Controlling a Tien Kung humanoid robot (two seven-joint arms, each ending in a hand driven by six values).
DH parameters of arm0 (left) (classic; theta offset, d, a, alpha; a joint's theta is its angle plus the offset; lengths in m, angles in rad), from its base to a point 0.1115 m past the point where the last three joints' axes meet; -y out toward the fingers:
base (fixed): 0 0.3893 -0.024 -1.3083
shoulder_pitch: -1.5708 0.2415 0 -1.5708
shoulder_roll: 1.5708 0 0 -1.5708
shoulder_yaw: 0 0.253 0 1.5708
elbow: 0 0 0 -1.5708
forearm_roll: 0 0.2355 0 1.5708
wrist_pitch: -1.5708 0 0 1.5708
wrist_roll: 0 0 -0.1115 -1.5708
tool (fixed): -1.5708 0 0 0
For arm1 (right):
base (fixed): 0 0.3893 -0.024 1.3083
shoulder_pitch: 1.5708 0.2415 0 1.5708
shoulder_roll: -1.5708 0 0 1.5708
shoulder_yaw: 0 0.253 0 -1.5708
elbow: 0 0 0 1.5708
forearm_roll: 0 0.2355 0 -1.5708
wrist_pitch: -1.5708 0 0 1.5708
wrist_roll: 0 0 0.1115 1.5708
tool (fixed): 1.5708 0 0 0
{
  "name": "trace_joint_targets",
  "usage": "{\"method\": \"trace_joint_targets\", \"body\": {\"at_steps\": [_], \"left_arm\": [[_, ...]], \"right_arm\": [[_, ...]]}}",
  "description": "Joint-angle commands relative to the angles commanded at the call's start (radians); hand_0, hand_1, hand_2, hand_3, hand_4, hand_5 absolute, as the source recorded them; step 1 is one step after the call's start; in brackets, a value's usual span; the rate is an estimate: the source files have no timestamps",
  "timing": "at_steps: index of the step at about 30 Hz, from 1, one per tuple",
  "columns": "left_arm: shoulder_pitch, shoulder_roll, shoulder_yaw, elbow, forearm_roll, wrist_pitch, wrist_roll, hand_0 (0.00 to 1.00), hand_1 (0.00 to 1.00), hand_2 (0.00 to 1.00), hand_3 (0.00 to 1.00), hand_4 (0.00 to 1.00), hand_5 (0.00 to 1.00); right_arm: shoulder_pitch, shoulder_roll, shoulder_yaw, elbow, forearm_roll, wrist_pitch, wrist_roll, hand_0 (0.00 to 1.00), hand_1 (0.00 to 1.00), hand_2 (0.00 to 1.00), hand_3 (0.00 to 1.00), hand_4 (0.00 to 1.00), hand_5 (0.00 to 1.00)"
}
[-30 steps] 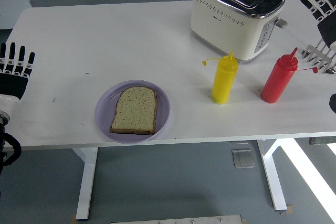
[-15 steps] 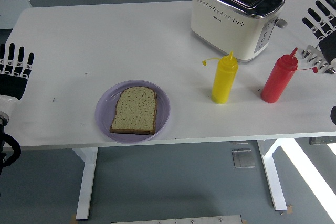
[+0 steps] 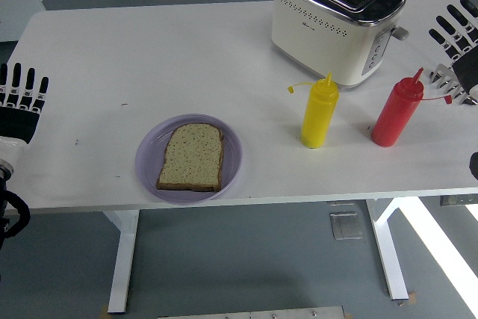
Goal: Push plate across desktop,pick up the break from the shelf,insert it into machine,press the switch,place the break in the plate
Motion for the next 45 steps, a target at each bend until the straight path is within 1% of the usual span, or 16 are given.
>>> {"method": "trace_joint_targets", "body": {"at_steps": [3, 4, 15, 16, 21, 22, 33, 34, 39, 40, 45], "left_arm": [[0.0, 0.0, 0.0, 0.0, 0.0, 0.001, 0.0, 0.831, 0.776, 0.767, 0.814, 0.816, 0.97], [0.0, 0.0, 0.0, 0.0, 0.0, 0.001, 0.0, 0.831, 0.776, 0.768, 0.815, 0.814, 0.968], [-0.001, 0.001, -0.001, 0.002, 0.002, 0.003, -0.001, 0.832, 0.776, 0.767, 0.814, 0.815, 0.971], [-0.001, 0.001, -0.001, 0.002, 0.002, 0.003, -0.001, 0.832, 0.776, 0.767, 0.814, 0.814, 0.971], [-0.001, 0.001, -0.001, 0.003, 0.002, 0.003, -0.001, 0.832, 0.776, 0.767, 0.814, 0.814, 0.971], [-0.001, 0.001, -0.001, 0.003, 0.002, 0.003, -0.001, 0.832, 0.776, 0.767, 0.814, 0.813, 0.97], [-0.001, 0.001, -0.001, 0.003, 0.002, 0.002, -0.001, 0.832, 0.776, 0.768, 0.814, 0.812, 0.97], [-0.001, 0.001, -0.001, 0.003, 0.002, 0.002, -0.001, 0.833, 0.776, 0.768, 0.813, 0.812, 0.969], [-0.001, 0.001, -0.002, 0.004, 0.002, 0.002, -0.001, 0.833, 0.776, 0.768, 0.813, 0.812, 0.969], [-0.001, 0.001, -0.002, 0.004, 0.002, 0.002, -0.001, 0.833, 0.776, 0.769, 0.813, 0.812, 0.969], [-0.001, 0.001, -0.002, 0.005, 0.002, 0.002, -0.002, 0.833, 0.776, 0.769, 0.813, 0.812, 0.969]], "right_arm": [[0.0, 0.0, 0.001, 0.001, -0.001, -0.002, 0.0, 0.757, 0.718, 0.694, 0.611, 0.797, 0.484], [0.0, 0.0, 0.001, 0.001, -0.001, -0.002, 0.0, 0.758, 0.719, 0.695, 0.55, 0.797, 0.483], [0.001, 0.002, 0.004, 0.001, -0.004, -0.004, -0.002, 0.759, 0.719, 0.696, 0.546, 0.787, 0.477], [0.001, 0.002, 0.005, 0.001, -0.005, -0.004, -0.002, 0.759, 0.719, 0.696, 0.622, 0.778, 0.467], [0.001, 0.002, 0.005, -0.001, -0.007, -0.002, -0.003, 0.759, 0.719, 0.696, 0.622, 0.778, 0.467], [0.001, 0.002, 0.005, -0.001, -0.007, -0.002, -0.003, 0.758, 0.72, 0.698, 0.69, 0.773, 0.461], [0.001, 0.002, 0.007, -0.001, -0.008, -0.003, -0.003, 0.76, 0.72, 0.698, 0.702, 0.771, 0.459], [0.001, 0.003, 0.007, -0.001, -0.008, -0.003, -0.003, 0.759, 0.72, 0.699, 0.659, 0.77, 0.458], [0.001, 0.003, 0.008, 0.0, -0.008, -0.006, -0.002, 0.759, 0.72, 0.699, 0.659, 0.77, 0.458], [0.001, 0.003, 0.008, 0.001, -0.008, -0.007, -0.001, 0.758, 0.72, 0.698, 0.57, 0.769, 0.456], [0.0, 0.003, 0.009, 0.001, -0.009, -0.01, 0.0, 0.758, 0.72, 0.698, 0.57, 0.769, 0.456]]}}
